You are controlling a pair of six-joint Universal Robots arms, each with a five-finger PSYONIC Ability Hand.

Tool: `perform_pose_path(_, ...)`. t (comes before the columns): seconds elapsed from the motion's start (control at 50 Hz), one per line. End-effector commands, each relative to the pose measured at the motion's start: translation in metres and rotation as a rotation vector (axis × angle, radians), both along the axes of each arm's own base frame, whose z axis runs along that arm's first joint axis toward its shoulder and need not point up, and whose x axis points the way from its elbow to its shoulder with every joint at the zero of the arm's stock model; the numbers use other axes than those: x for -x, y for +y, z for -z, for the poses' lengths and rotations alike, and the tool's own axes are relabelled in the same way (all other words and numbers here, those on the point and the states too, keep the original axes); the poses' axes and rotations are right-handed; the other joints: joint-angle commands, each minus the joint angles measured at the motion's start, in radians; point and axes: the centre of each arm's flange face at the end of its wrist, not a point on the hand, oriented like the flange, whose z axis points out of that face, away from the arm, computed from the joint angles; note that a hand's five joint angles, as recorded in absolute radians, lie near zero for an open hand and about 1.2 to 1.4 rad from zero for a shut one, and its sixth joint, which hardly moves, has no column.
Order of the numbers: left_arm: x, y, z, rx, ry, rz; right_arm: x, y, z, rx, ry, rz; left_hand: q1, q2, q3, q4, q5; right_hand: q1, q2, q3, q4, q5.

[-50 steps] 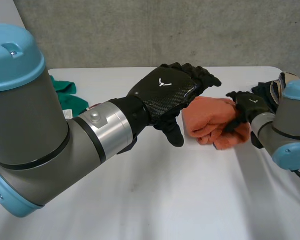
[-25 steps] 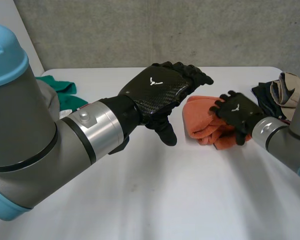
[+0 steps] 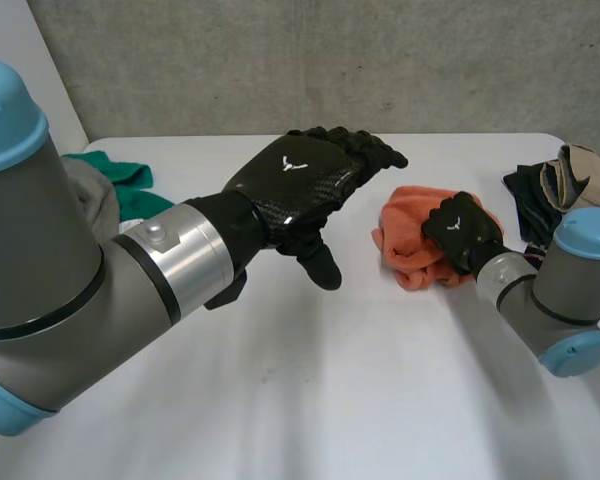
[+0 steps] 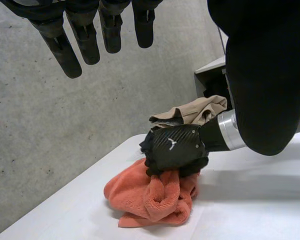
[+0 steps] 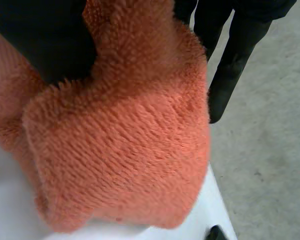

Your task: Fold the laundry.

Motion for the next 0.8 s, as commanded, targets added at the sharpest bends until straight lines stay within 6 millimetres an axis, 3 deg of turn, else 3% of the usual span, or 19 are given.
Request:
perform_pose_path(0.02,-0.004,-0.004,-0.005,0.005,0.017,-0.012,0.0,-0.026,-0.064,0.154,-0.165,0.015,-0.019,-0.031,-0.034,-0.028,-0.045,0.43,0.269,0.268,0.235,0.345)
perform_pose_path(0.1,-0.003,-0.005,-0.013,0.03,0.037,-0.012,0.018,-0.053,-0.124,0.275,-0.316,0.045,-0.019,-0.031,-0.034,-0.028,-0.045,0.43,0.269,0.268,0.235,0.345)
perform_pose_path(0.12,-0.003,-0.005,-0.016,0.037,0.044,-0.012,0.028,-0.064,-0.147,0.32,-0.373,0.052,-0.019,-0.031,-0.034,-0.028,-0.045,0.43,0.269,0.268,0.235,0.345)
perform_pose_path(0.16,-0.002,-0.004,-0.023,0.051,0.062,-0.009,0.039,-0.075,-0.165,0.351,-0.428,0.058,-0.019,-0.031,-0.034,-0.028,-0.045,0.43,0.269,0.268,0.235,0.345)
perform_pose_path(0.18,-0.001,-0.003,-0.027,0.059,0.073,-0.004,0.054,-0.086,-0.182,0.382,-0.479,0.073,-0.019,-0.031,-0.034,-0.028,-0.045,0.43,0.269,0.268,0.235,0.345)
perform_pose_path(0.22,-0.001,-0.002,-0.033,0.068,0.086,-0.004,0.07,-0.097,-0.193,0.406,-0.515,0.088,-0.019,-0.031,-0.034,-0.028,-0.045,0.43,0.269,0.268,0.235,0.345)
perform_pose_path(0.24,0.001,-0.001,-0.036,0.071,0.096,0.002,0.09,-0.109,-0.199,0.424,-0.545,0.113,-0.019,-0.031,-0.034,-0.028,-0.045,0.43,0.269,0.268,0.235,0.345)
perform_pose_path(0.3,0.002,0.003,-0.04,0.063,0.109,0.009,0.122,-0.126,-0.199,0.446,-0.57,0.152,-0.019,-0.031,-0.034,-0.028,-0.045,0.43,0.269,0.268,0.235,0.345)
perform_pose_path(0.32,0.002,0.004,-0.042,0.065,0.112,0.012,0.143,-0.135,-0.196,0.454,-0.577,0.177,-0.019,-0.031,-0.034,-0.028,-0.045,0.43,0.269,0.268,0.235,0.345)
perform_pose_path(0.36,0.003,0.007,-0.042,0.058,0.115,0.016,0.16,-0.142,-0.188,0.45,-0.574,0.195,-0.019,-0.031,-0.034,-0.028,-0.045,0.43,0.269,0.268,0.235,0.345)
perform_pose_path(0.38,0.003,0.009,-0.041,0.058,0.113,0.021,0.179,-0.149,-0.178,0.448,-0.567,0.214,-0.019,-0.031,-0.034,-0.028,-0.045,0.43,0.269,0.268,0.235,0.345)
perform_pose_path(0.44,0.003,0.011,-0.039,0.055,0.11,0.027,0.205,-0.158,-0.158,0.431,-0.557,0.227,-0.019,-0.031,-0.034,-0.028,-0.045,0.43,0.269,0.268,0.235,0.345)
perform_pose_path(0.46,0.004,0.013,-0.037,0.049,0.105,0.031,0.219,-0.162,-0.139,0.401,-0.555,0.227,-0.019,-0.031,-0.034,-0.028,-0.045,0.43,0.269,0.268,0.235,0.345)
perform_pose_path(0.52,0.004,0.013,-0.034,0.045,0.102,0.033,0.238,-0.167,-0.105,0.339,-0.557,0.211,-0.019,-0.031,-0.034,-0.028,-0.045,0.43,0.269,0.268,0.235,0.345)
perform_pose_path(0.54,0.005,0.014,-0.032,0.042,0.098,0.036,0.249,-0.168,-0.081,0.287,-0.564,0.193,-0.019,-0.031,-0.034,-0.028,-0.045,0.43,0.269,0.268,0.235,0.345)
perform_pose_path(0.62,0.007,0.014,-0.026,0.031,0.093,0.038,0.268,-0.16,-0.027,0.165,-0.58,0.169,-0.019,-0.031,-0.034,-0.028,-0.045,0.43,0.269,0.268,0.235,0.345)
perform_pose_path(0.7,0.009,0.016,-0.022,0.023,0.089,0.043,0.284,-0.153,0.0,0.147,-0.584,0.194,-0.019,-0.031,-0.034,-0.028,-0.045,0.43,0.269,0.268,0.235,0.345)
perform_pose_path(0.8,0.012,0.018,-0.02,0.024,0.086,0.05,0.294,-0.15,-0.003,0.173,-0.601,0.215,-0.019,-0.031,-0.034,-0.028,-0.045,0.43,0.269,0.268,0.235,0.345)
